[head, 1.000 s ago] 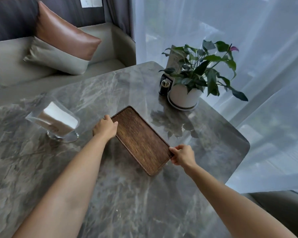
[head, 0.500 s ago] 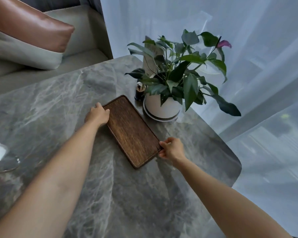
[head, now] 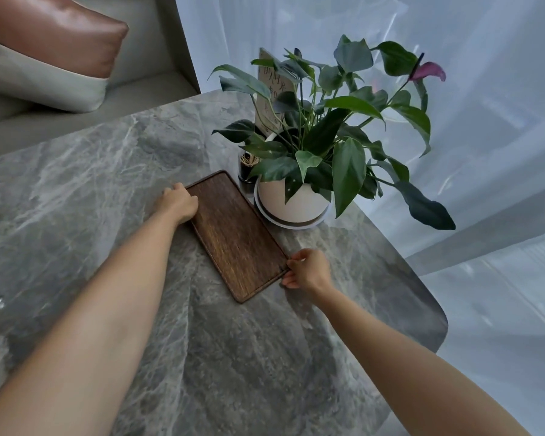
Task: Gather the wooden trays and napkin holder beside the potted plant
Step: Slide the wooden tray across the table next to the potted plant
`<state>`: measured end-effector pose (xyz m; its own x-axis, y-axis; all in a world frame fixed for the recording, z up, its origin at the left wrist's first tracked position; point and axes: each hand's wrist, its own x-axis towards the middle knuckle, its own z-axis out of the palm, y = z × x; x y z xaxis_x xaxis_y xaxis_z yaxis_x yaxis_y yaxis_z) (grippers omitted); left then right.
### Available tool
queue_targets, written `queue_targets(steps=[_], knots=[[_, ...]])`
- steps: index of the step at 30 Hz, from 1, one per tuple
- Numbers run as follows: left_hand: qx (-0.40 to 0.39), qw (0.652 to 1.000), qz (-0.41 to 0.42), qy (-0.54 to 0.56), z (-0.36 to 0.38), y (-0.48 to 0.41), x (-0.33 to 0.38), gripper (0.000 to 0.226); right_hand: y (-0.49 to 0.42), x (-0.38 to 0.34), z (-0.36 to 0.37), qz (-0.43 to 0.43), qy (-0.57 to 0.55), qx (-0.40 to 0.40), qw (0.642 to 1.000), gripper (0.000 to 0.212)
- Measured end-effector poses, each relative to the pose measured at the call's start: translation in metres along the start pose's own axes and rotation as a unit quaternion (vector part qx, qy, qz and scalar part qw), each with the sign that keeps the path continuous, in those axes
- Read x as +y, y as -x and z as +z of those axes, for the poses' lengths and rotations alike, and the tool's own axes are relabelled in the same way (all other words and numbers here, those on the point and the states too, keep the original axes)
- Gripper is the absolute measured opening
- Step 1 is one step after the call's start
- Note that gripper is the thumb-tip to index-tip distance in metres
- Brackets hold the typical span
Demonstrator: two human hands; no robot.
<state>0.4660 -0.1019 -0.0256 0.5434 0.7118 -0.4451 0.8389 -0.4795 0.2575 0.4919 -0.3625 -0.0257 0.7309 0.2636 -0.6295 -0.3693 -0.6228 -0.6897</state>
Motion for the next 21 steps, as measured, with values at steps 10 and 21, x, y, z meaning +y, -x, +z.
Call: queue_targets(steps=[10, 21], knots=[[-0.001, 0.995, 0.067, -0.069, 0.002, 0.003, 0.004, 0.052, 0.0, 0.004, -0.004, -0.002, -0.015, 0.003, 1.0, 0.029], [0.074, 0.983, 0.117, -0.117, -0.011, 0.038, -0.026, 0.061, 0.02, -0.012, -0.005, -0.093, 0.164, 0.112, 0.976, 0.026]])
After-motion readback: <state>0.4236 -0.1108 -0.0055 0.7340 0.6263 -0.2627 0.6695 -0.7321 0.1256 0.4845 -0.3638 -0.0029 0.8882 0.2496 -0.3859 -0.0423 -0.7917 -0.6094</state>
